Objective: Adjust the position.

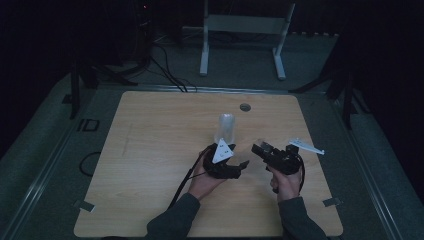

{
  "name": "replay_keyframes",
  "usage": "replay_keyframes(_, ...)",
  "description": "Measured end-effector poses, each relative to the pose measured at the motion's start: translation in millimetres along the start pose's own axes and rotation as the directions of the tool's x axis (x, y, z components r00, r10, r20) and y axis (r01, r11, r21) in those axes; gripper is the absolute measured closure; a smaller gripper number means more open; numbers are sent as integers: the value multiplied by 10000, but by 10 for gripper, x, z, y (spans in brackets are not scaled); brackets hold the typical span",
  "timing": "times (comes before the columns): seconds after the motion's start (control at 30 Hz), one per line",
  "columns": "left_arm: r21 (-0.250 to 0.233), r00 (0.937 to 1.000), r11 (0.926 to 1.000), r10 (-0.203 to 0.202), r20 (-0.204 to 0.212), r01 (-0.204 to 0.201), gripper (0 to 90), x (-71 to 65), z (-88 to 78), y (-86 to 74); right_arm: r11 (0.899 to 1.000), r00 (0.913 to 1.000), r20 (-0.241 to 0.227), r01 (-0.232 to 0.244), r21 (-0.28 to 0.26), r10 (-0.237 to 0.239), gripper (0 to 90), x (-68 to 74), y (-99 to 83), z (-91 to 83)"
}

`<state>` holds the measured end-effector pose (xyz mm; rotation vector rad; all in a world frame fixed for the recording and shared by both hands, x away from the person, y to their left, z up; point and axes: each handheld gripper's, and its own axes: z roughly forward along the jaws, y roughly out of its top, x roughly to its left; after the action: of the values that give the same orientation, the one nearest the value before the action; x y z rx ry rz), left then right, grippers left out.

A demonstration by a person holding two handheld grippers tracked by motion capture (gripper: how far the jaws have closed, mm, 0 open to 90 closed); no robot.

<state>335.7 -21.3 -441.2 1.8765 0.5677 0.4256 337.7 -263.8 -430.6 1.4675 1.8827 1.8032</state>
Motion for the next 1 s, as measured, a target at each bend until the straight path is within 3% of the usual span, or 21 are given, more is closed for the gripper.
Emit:
replay_keyframes(0.4,-51,9997,9998,210,95,-209,244,-38,108,18,9955,9948,-410,-940,-143,933,410,-78,-20,-11)
replay_keyframes(1.0,-57,9989,9989,467,76,-466,192,-100,278,4,9841,9821,-762,-1750,-303,1723,410,-131,-45,-6)
